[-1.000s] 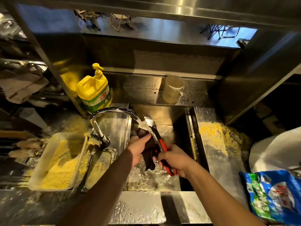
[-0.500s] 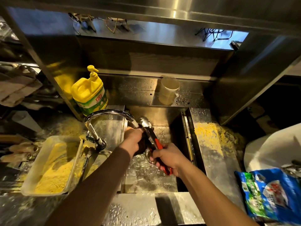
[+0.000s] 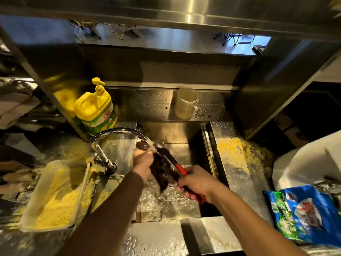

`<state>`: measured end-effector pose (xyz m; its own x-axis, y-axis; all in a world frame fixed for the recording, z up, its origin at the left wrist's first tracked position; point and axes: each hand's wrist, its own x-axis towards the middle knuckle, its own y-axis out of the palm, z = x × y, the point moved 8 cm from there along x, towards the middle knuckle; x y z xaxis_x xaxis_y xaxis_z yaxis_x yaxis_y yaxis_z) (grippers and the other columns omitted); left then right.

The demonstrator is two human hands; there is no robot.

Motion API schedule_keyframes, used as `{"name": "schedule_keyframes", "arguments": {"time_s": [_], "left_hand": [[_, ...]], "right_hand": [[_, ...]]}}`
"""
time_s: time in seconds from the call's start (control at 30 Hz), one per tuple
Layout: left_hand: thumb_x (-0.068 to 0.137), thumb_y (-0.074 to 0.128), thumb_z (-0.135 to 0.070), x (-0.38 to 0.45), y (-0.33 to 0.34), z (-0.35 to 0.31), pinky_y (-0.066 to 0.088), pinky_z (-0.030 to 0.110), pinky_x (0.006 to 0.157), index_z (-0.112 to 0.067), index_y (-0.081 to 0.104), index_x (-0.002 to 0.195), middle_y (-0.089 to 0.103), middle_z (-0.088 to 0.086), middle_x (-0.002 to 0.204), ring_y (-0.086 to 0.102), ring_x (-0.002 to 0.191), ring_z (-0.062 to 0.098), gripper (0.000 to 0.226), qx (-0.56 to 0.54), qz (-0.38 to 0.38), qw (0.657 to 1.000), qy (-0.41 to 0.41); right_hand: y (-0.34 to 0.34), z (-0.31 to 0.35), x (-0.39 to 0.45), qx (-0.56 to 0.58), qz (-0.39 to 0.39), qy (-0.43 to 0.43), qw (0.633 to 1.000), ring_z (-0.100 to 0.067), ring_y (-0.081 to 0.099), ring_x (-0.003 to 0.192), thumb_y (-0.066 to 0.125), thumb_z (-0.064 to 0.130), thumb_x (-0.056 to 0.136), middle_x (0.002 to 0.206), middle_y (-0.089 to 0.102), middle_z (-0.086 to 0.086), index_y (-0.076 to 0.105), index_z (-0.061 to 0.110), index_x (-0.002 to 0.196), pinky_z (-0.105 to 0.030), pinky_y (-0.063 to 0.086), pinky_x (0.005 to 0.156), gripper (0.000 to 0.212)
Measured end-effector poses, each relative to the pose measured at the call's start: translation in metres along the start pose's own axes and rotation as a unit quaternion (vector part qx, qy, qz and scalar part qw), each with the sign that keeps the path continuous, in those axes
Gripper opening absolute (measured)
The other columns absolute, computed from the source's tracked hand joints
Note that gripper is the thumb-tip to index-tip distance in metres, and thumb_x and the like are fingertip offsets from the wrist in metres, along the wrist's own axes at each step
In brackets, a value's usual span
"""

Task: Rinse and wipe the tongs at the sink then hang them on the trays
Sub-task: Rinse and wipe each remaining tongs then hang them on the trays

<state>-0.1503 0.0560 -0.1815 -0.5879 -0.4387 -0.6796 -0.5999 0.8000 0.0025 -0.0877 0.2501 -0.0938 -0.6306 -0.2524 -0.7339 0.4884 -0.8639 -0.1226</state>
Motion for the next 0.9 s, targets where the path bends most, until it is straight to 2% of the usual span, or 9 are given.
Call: {"name": "schedule_keyframes", "arguments": {"time_s": [0.07, 0.17, 0.27, 0.33, 0.43, 0.5, 0.6, 0.73, 0.9], "left_hand": [[0.087, 0.072, -0.017, 0.009, -0.02, -0.003, 0.062, 0.045, 0.078, -0.004, 0.063, 0.118, 0.072, 0.018, 0.108, 0.071, 0.092, 0.032, 0.035, -0.02, -0.052, 0.998, 0.01], [0.087, 0.073, -0.02, 0.001, -0.022, 0.015, 0.056, 0.032, 0.042, -0.006, 0.065, 0.111, 0.072, 0.014, 0.093, 0.069, 0.068, 0.024, 0.029, -0.002, -0.016, 1.0, -0.002], [0.088, 0.072, -0.016, -0.011, -0.011, 0.043, 0.056, 0.03, 0.053, -0.002, 0.065, 0.116, 0.072, 0.02, 0.105, 0.07, 0.076, 0.028, 0.032, 0.028, 0.044, 0.998, -0.022], [0.089, 0.071, -0.016, -0.023, -0.004, 0.055, 0.06, 0.039, 0.071, 0.0, 0.064, 0.116, 0.071, 0.023, 0.11, 0.071, 0.09, 0.033, 0.032, 0.054, 0.072, 0.996, -0.026], [0.089, 0.071, -0.019, -0.045, 0.012, 0.058, 0.056, 0.052, 0.093, -0.002, 0.066, 0.109, 0.071, 0.023, 0.108, 0.07, 0.099, 0.036, 0.027, 0.095, 0.121, 0.988, -0.003], [0.09, 0.07, -0.021, -0.058, 0.024, 0.054, 0.061, 0.046, 0.081, -0.005, 0.067, 0.106, 0.073, 0.021, 0.099, 0.073, 0.088, 0.033, 0.022, 0.117, 0.154, 0.981, 0.023], [0.091, 0.07, -0.023, -0.08, 0.043, 0.043, 0.054, 0.023, 0.047, -0.011, 0.067, 0.099, 0.073, 0.012, 0.084, 0.073, 0.06, 0.018, 0.015, 0.137, 0.187, 0.971, 0.063], [0.09, 0.071, -0.02, -0.115, 0.079, 0.035, 0.057, 0.044, 0.079, -0.011, 0.066, 0.095, 0.073, 0.017, 0.093, 0.071, 0.09, 0.038, 0.011, 0.155, 0.225, 0.954, 0.122], [0.091, 0.07, -0.019, -0.18, 0.141, 0.059, 0.058, 0.047, 0.083, -0.016, 0.067, 0.097, 0.076, 0.012, 0.098, 0.073, 0.09, 0.031, 0.007, 0.169, 0.301, 0.93, 0.126]], "right_hand": [[-0.018, -0.016, -0.008, 0.028, 0.01, 0.022, 0.999, -0.014, 0.052, 0.044, 0.066, -0.002, 0.078, 0.069, 0.065, -0.013, 0.061, -0.004, 0.102, -0.023, 0.04, 0.036, 0.025], [-0.042, -0.024, -0.015, 0.101, -0.021, 0.036, 0.994, -0.014, 0.048, 0.045, 0.06, 0.001, 0.086, 0.065, 0.061, -0.011, 0.061, -0.007, 0.102, -0.022, 0.038, 0.037, 0.018], [-0.049, -0.013, -0.016, 0.112, -0.058, 0.0, 0.992, -0.013, 0.048, 0.045, 0.055, 0.019, 0.096, 0.063, 0.057, -0.006, 0.059, 0.005, 0.089, -0.024, 0.039, 0.04, 0.016], [-0.061, -0.005, -0.021, -0.086, -0.145, -0.03, 0.985, -0.018, 0.056, 0.056, 0.053, 0.03, 0.098, 0.076, 0.061, -0.008, 0.059, 0.01, 0.096, -0.029, 0.045, 0.052, 0.02], [-0.08, 0.002, -0.034, -0.511, -0.296, -0.004, 0.807, -0.027, 0.066, 0.096, 0.048, 0.038, 0.099, 0.116, 0.062, -0.011, 0.04, 0.014, 0.141, -0.038, 0.053, 0.074, 0.049], [-0.087, -0.001, -0.04, -0.567, -0.338, 0.01, 0.751, -0.029, 0.064, 0.103, 0.044, 0.043, 0.1, 0.126, 0.055, -0.011, 0.019, 0.018, 0.154, -0.039, 0.052, 0.073, 0.065], [-0.103, -0.016, -0.054, -0.521, -0.372, -0.008, 0.768, -0.031, 0.065, 0.102, 0.045, 0.045, 0.098, 0.123, 0.056, -0.01, 0.018, 0.021, 0.154, -0.042, 0.052, 0.073, 0.067], [-0.13, -0.038, -0.088, -0.42, -0.406, -0.053, 0.81, -0.033, 0.066, 0.097, 0.051, 0.046, 0.093, 0.11, 0.064, -0.01, 0.038, 0.022, 0.141, -0.039, 0.05, 0.073, 0.055], [-0.168, -0.088, -0.149, -0.184, -0.402, -0.092, 0.892, -0.022, 0.063, 0.074, 0.06, 0.037, 0.083, 0.077, 0.063, 0.002, 0.061, 0.025, 0.111, -0.035, 0.048, 0.066, 0.031]]}}
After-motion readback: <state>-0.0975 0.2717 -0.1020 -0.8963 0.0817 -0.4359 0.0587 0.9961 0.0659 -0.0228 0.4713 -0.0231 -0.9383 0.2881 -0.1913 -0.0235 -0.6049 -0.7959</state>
